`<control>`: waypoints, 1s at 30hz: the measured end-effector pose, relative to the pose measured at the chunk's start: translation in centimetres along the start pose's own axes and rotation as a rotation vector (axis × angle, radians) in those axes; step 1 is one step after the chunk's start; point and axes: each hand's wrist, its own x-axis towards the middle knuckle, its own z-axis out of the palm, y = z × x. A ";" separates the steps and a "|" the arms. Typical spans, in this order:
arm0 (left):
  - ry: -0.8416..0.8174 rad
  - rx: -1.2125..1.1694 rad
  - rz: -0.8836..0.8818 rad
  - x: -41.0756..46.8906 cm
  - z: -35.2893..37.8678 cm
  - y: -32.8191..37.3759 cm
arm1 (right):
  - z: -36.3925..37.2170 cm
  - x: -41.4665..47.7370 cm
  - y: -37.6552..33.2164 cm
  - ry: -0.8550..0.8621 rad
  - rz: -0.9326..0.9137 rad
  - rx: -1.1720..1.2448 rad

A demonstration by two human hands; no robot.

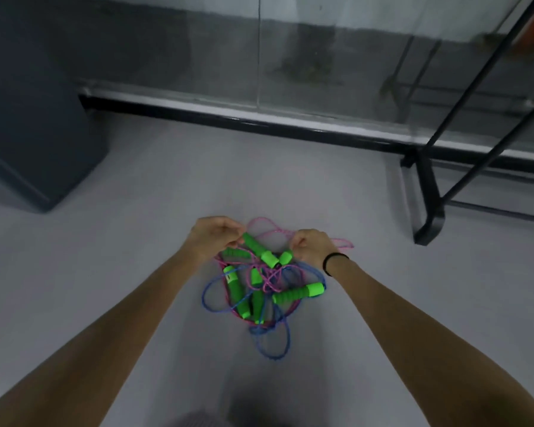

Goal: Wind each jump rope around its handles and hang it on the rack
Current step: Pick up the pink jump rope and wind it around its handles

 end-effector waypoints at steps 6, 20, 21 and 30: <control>0.007 -0.014 0.077 2.3 -0.3 -8.5 | 9.2 8.9 4.4 0.041 0.085 -0.082; -0.001 0.085 0.009 5.2 -0.7 -10.7 | 16.6 16.2 6.9 -0.022 0.294 -0.190; 0.000 0.086 0.007 5.2 -0.5 -10.7 | 16.8 16.2 7.0 0.004 0.309 -0.176; -0.066 0.067 0.017 5.2 1.1 -10.4 | 16.3 16.7 8.3 -0.009 0.287 0.054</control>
